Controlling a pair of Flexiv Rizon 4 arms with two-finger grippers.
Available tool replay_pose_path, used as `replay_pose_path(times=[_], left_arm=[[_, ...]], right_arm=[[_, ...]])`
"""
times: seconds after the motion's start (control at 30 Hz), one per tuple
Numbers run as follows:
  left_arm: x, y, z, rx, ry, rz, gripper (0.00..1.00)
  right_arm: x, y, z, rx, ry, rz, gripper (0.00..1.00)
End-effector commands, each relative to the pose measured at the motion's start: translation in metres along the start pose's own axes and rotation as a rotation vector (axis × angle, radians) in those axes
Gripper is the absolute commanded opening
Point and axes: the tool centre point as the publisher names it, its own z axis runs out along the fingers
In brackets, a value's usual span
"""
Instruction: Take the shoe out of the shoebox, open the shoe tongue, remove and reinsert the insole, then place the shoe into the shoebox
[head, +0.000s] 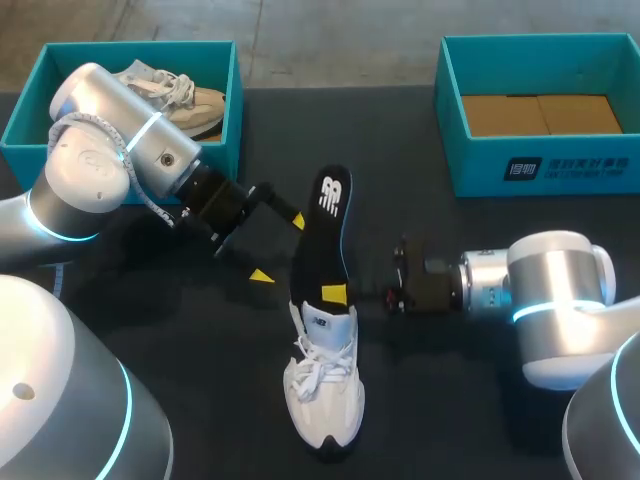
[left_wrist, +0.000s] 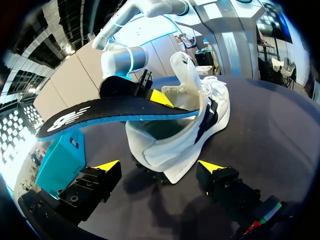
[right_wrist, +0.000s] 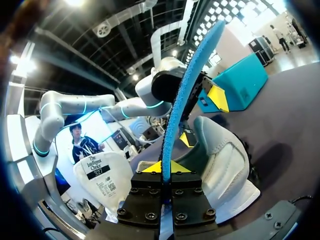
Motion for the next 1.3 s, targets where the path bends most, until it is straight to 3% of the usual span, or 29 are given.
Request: replay_pose_path(times=[0.03,0.5,1.3], left_arm=[[0.000,0.001,0.001,0.000,0.000,0.001,1.00],[0.000,0.001,0.001,0.000,0.000,0.001,1.00],[0.000,0.001,0.001,0.000,0.000,0.001,1.00]], right_arm=[[0.003,-0.010,0.003,0.011,0.000,0.002,0.00],[0.008,-0.012,0.003,0.025,0.007,0.001,0.00],[0.001,0.001,0.006,0.040,0.025,0.002,0.02]])
